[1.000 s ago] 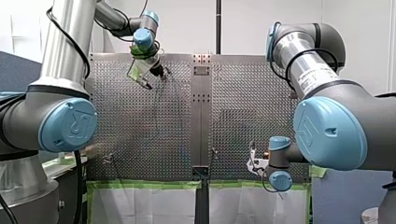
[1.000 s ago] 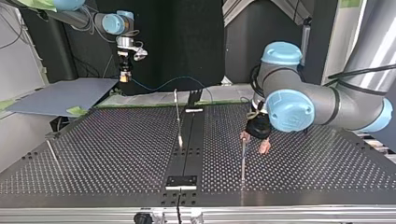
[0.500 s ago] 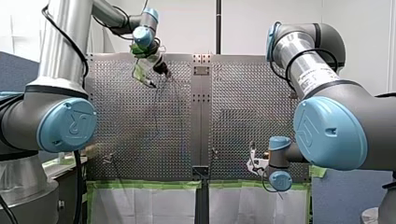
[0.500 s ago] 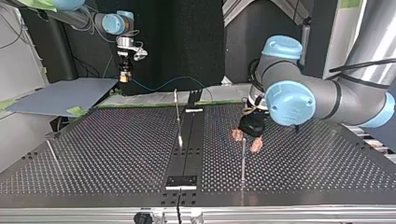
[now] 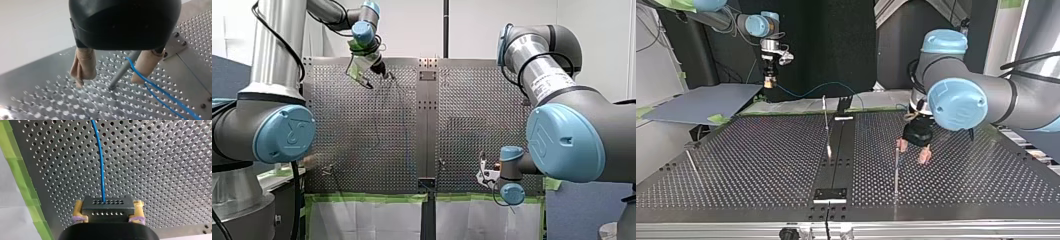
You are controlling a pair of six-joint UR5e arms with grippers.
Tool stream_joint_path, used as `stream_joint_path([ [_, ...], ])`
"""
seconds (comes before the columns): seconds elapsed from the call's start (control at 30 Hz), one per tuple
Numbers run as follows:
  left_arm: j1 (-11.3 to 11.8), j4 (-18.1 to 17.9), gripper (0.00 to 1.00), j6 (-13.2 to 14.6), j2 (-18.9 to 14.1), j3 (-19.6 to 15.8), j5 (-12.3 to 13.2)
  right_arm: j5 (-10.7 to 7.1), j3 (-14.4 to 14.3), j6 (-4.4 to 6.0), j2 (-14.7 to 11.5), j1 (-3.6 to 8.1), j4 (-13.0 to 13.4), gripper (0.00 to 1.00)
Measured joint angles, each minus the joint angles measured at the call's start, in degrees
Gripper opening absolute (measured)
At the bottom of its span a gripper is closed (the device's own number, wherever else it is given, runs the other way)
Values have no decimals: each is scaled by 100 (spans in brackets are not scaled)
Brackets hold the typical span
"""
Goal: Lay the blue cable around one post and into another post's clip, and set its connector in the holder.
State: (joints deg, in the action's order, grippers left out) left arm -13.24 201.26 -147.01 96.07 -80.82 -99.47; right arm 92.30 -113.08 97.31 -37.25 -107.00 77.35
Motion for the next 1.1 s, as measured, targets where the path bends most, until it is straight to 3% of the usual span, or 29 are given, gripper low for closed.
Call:
stream_joint_path([
  [0.3,-57,141,100,338,-390,-213,-369,-3,0,9,-5,2,1,0],
  [0.53,-99,26,100,371,-734,-408,-215,-16,0,26,-4,-12,-19,0],
  [0.67,-68,-78,100,327,-898,-421,-247,-17,0,31,-4,-21,-31,0],
  [0.93,25,-371,100,283,-723,-421,-271,-18,0,35,-3,-14,-6,0],
  [1.1,121,-625,100,230,-422,-371,-101,-18,0,35,-1,-11,-1,0],
])
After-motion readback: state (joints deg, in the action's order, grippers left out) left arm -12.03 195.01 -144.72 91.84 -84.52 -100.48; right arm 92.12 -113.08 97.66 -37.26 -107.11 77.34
